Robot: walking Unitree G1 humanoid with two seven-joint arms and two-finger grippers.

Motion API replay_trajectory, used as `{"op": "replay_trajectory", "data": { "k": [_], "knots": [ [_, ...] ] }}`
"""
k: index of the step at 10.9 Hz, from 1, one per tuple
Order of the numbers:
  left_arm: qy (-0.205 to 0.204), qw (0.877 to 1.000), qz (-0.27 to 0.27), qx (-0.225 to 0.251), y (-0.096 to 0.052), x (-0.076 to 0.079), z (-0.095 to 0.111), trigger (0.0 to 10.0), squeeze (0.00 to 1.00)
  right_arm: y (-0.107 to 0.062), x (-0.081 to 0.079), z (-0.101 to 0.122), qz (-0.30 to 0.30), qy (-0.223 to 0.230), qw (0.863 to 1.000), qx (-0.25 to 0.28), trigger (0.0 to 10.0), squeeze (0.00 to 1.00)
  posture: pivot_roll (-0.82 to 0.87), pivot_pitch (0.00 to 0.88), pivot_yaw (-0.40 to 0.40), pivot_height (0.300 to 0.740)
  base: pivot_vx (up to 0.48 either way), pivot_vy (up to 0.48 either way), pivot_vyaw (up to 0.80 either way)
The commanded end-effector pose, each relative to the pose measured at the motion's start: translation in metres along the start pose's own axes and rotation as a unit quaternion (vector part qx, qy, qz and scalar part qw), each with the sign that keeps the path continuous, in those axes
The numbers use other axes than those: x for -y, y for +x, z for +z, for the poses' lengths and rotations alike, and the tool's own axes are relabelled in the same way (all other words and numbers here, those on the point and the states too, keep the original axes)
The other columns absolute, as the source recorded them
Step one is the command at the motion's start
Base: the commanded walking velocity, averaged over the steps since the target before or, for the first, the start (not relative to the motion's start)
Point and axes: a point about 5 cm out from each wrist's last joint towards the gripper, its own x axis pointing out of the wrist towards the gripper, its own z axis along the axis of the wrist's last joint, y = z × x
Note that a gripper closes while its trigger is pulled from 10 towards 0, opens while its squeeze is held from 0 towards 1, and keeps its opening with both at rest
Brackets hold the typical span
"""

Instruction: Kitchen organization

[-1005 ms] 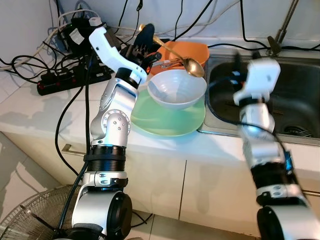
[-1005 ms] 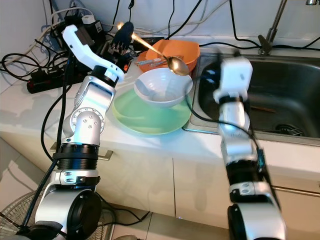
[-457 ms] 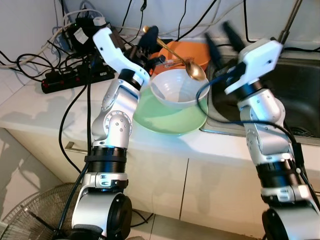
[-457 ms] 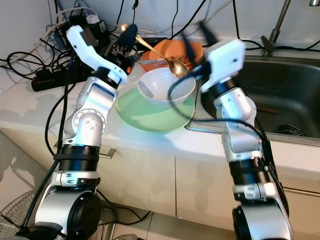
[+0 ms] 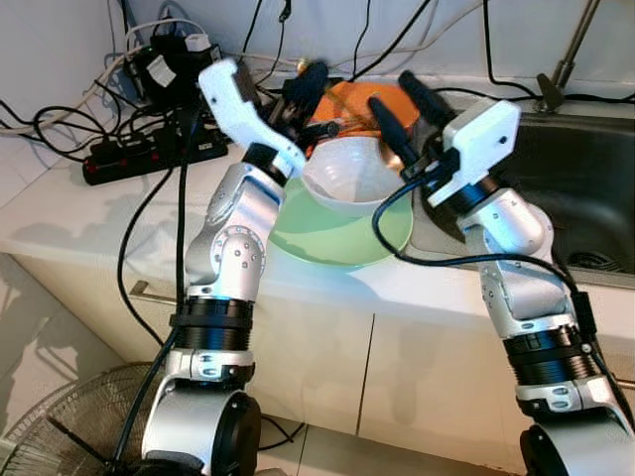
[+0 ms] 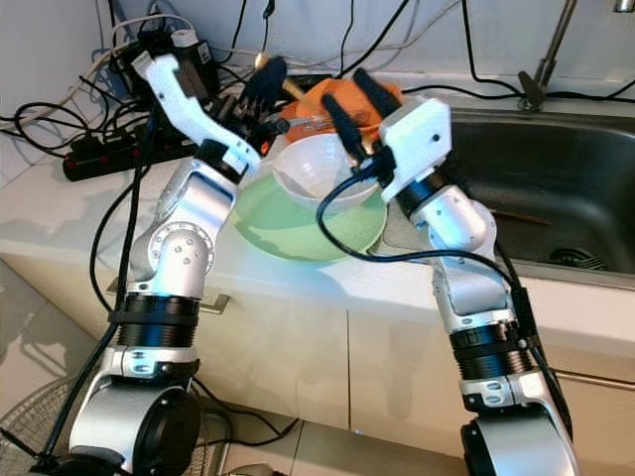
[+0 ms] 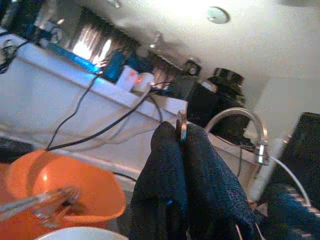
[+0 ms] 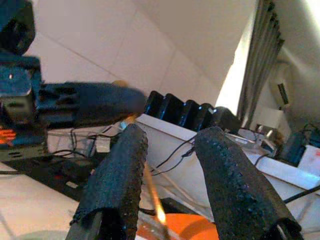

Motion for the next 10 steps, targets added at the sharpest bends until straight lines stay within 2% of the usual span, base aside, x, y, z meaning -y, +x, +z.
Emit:
{"op": "replay_trajectory", "data": {
  "k": [1,3,10],
  "knots": [
    [0.005,1.0,-0.023,-0.004,-0.002,0.005,0.001,10.0,0.0,0.0,-0.005,0.0,0.012,0.006,1.0,-0.001,10.0,0.0,0.06,0.0,0.099,0.74,0.0,0.0,0.0],
    [0.003,0.999,-0.048,-0.006,-0.002,0.013,0.001,10.0,0.0,-0.002,-0.01,-0.003,0.025,0.004,1.0,-0.014,10.0,0.0,0.06,0.0,0.097,0.74,0.0,0.0,0.0],
    [0.001,0.997,-0.078,-0.014,-0.005,0.019,-0.001,10.0,0.0,-0.001,-0.006,-0.01,0.0,-0.024,0.999,-0.037,10.0,0.0,0.06,0.0,0.096,0.74,0.0,0.0,0.0]
  ]
}}
